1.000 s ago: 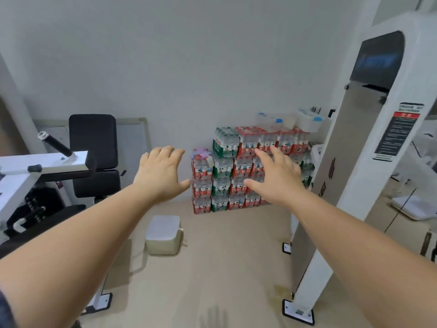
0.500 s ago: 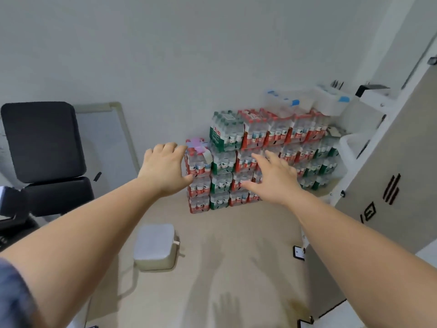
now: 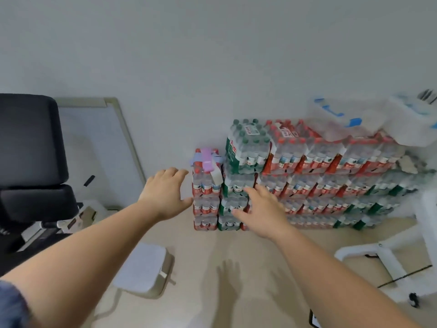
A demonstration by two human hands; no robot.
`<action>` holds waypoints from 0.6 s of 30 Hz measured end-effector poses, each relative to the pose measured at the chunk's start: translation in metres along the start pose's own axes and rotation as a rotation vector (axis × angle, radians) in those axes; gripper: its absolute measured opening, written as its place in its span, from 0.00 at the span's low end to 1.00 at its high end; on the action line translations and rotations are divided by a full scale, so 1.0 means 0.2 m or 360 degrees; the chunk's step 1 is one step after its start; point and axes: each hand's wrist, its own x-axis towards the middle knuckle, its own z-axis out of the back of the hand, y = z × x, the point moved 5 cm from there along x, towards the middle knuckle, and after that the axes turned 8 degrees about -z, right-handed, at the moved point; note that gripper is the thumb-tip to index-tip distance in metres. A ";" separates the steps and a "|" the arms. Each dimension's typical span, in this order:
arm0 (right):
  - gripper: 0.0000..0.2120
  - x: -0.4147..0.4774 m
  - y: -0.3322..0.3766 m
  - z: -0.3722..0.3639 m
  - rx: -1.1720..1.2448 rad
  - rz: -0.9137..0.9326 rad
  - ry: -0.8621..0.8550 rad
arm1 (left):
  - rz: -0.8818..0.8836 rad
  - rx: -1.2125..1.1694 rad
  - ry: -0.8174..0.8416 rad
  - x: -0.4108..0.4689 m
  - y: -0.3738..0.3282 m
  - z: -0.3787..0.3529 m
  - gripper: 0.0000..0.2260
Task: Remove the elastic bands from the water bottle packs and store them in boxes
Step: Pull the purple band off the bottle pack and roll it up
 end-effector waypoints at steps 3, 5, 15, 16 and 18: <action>0.39 0.28 0.02 -0.03 0.0024 0.0025 0.0076 | 0.0141 -0.0143 0.0042 0.24 0.06 -0.15 0.36; 0.38 0.47 0.03 -0.06 0.0055 0.0054 0.0135 | 0.0161 -0.0189 0.0105 0.40 0.10 -0.26 0.35; 0.36 1.48 0.19 -0.27 -0.0011 -0.0013 0.0415 | 0.0183 -0.0356 0.0415 1.28 0.55 -0.81 0.33; 0.36 1.55 0.21 -0.30 -0.0017 -0.0036 0.0470 | 0.0183 -0.0357 0.0473 1.34 0.60 -0.85 0.32; 0.35 1.67 0.24 -0.35 -0.0021 -0.0072 0.0569 | 0.0151 -0.0328 0.0577 1.44 0.67 -0.91 0.31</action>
